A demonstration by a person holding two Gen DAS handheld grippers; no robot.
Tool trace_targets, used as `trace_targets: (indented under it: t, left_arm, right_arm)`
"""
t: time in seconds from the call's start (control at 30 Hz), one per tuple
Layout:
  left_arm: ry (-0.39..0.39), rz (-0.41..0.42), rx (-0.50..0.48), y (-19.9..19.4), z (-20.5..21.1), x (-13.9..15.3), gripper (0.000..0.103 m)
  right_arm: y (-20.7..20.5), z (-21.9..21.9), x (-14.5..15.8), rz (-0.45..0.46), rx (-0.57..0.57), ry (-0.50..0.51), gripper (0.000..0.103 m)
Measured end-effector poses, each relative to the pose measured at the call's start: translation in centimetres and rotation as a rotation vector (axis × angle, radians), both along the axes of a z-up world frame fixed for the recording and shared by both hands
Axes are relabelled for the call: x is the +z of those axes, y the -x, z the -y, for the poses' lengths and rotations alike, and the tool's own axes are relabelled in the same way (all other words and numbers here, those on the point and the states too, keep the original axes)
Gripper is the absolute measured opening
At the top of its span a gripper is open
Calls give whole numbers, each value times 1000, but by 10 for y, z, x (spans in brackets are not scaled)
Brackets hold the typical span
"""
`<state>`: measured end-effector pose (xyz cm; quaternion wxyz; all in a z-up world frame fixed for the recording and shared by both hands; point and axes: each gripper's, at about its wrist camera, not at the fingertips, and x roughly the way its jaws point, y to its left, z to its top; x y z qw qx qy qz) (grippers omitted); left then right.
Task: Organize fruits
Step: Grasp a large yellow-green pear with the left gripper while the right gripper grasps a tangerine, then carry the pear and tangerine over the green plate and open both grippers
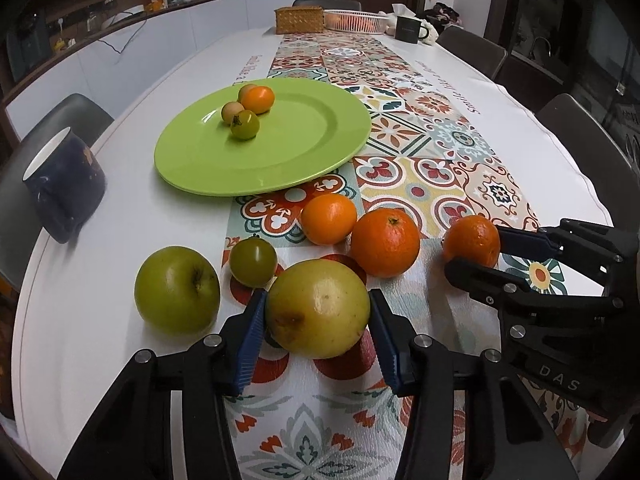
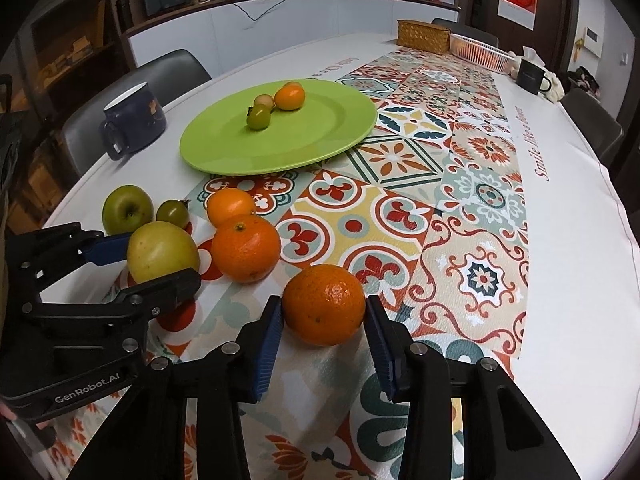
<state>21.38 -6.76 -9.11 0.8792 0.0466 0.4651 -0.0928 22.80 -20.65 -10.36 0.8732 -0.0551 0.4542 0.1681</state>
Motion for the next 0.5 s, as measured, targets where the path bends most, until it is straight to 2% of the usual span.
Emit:
trace_targets:
  t: [0.23, 0.5]
  left_arm:
    - [6, 24, 1, 9, -4, 13, 49]
    - [-7, 84, 12, 22, -10, 44, 49]
  right_arm:
    - [6, 0, 10, 26, -2, -4, 42]
    - [21, -4, 42, 101, 2, -24, 42]
